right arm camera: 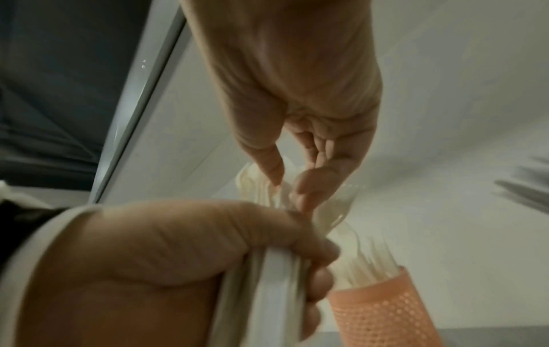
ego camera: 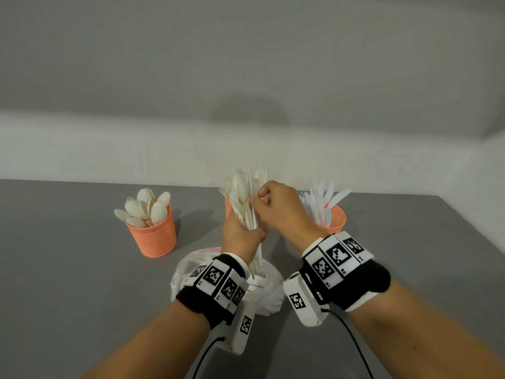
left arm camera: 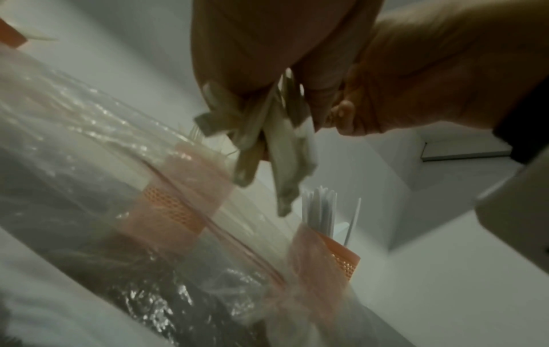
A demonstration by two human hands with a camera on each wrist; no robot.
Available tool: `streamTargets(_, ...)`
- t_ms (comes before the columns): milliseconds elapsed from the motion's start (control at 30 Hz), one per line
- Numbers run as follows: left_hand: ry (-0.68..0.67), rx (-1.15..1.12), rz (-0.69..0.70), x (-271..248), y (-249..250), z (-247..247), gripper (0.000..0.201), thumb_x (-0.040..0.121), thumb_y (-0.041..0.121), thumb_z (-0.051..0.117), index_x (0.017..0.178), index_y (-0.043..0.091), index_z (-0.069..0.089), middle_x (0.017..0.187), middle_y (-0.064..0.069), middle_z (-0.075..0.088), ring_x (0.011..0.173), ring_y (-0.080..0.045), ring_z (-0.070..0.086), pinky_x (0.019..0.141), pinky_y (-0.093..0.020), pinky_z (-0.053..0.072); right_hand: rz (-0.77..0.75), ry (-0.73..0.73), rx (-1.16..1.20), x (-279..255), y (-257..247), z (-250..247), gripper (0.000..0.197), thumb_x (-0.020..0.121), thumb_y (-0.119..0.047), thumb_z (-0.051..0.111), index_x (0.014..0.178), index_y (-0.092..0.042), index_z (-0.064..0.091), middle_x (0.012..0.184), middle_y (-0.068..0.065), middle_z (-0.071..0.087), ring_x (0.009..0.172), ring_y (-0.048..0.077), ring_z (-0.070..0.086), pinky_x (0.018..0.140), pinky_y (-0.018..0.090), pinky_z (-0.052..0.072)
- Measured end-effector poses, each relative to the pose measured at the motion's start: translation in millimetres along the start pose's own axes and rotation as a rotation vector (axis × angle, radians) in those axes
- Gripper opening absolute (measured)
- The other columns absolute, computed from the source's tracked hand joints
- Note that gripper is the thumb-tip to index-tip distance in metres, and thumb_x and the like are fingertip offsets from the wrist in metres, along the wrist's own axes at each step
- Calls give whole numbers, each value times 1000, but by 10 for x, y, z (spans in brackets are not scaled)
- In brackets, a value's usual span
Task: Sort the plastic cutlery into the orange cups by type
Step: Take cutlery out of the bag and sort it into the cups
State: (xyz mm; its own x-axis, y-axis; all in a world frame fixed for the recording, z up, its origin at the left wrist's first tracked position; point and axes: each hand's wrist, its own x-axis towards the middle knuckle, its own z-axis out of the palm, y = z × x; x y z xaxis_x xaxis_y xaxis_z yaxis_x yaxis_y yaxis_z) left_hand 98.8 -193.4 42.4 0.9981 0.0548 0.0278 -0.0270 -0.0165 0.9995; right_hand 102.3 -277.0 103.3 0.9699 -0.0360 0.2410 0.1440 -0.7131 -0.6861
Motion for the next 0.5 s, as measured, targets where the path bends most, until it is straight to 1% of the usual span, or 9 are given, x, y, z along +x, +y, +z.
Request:
streamTargets(67, 4, 18, 6, 13, -17, -8, 40, 71, -11, 62, 107, 4, 56, 72, 0, 60, 61, -11, 56, 43, -11, 43, 22, -49, 9, 15, 42, 5, 20, 87, -21, 58, 90, -2, 60, 70, 4, 55, 70, 25, 57, 73, 36, 52)
streamTargets(100, -2, 30, 7, 20, -32, -5, 42, 70, -10, 63, 109, 3, 55, 74, -1, 60, 62, -11, 57, 44, -12, 43, 9, -52, 6, 18, 59, 9, 17, 87, -18, 57, 80, -3, 58, 64, 3, 53, 65, 26, 56, 69, 37, 51)
streamTargets(167, -8, 28, 4, 25, -49, 3, 44, 69, -10, 63, 110, 3, 55, 79, -3, 62, 63, -13, 57, 46, -15, 44, -16, -19, -27, 23, 65, 3, 29, 87, -13, 52, 59, -10, 46, 53, 0, 44, 51, 18, 44, 59, 33, 42)
streamTargets(200, -8, 20, 0, 25, -54, 10, 45, 69, -11, 63, 110, 4, 55, 82, -5, 62, 65, -14, 57, 48, -17, 46, -26, 12, -36, 29, 55, -10, 34, 87, -12, 50, 55, -13, 39, 51, -1, 41, 48, 14, 37, 56, 31, 37)
streamTargets(267, -17, 10, 0, 17, -63, 20, 42, 71, -10, 63, 109, 6, 56, 82, -7, 62, 64, -16, 57, 51, -21, 49, -58, 87, 11, 56, 12, -85, 36, 90, -11, 47, 56, -15, 36, 53, -1, 40, 48, 14, 37, 53, 29, 34)
streamTargets(333, -44, -4, 3, 2, -73, 4, 31, 75, -8, 62, 104, 4, 57, 74, -6, 60, 55, -13, 54, 48, -18, 48, -90, 178, 147, 110, -41, -210, 30, 94, -12, 44, 63, -13, 40, 60, 3, 47, 54, 24, 50, 52, 29, 39)
streamTargets(433, -89, -68, -43, 1, -98, -38, 19, 79, -5, 61, 98, -3, 60, 68, -10, 57, 46, -9, 52, 47, -19, 47, -106, 380, 327, 211, -61, -506, 21, 96, -13, 39, 76, -12, 44, 68, 7, 50, 61, 28, 55, 43, 17, 41)
streamTargets(467, -101, -100, -71, 10, -102, -56, 21, 79, -3, 61, 100, -7, 59, 69, -13, 57, 46, -11, 52, 47, -21, 47, -120, 436, 324, 247, -27, -615, 20, 97, -14, 39, 77, -12, 44, 68, 6, 49, 61, 28, 55, 42, 18, 42)
streamTargets(500, -113, -133, -103, 25, -102, -69, 26, 80, -2, 62, 104, -9, 58, 70, -14, 57, 46, -12, 52, 47, -22, 47, -144, 486, 281, 275, 26, -721, 19, 97, -15, 38, 78, -11, 44, 68, 8, 50, 62, 31, 55, 45, 24, 45)
